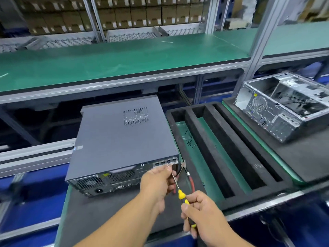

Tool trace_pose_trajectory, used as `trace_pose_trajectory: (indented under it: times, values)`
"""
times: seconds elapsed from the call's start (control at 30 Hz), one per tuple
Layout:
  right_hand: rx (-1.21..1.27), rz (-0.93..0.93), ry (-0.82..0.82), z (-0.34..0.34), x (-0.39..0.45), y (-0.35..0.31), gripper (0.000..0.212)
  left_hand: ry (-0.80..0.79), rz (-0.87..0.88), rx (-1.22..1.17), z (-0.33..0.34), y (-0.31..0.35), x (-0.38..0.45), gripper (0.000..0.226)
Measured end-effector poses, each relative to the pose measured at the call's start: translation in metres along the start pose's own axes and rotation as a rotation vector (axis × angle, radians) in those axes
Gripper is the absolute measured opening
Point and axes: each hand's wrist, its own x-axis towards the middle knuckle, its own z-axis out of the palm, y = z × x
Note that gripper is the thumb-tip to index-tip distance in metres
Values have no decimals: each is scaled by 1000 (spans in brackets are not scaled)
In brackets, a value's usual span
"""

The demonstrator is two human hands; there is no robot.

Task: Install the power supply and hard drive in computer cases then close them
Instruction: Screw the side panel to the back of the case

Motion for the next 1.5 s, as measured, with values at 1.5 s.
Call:
trace_pose_trajectory:
  times: [1.5]
  values:
    - [275, 96, 276, 42, -2, -26, 24, -40, -46, 56, 12, 16, 23, 16]
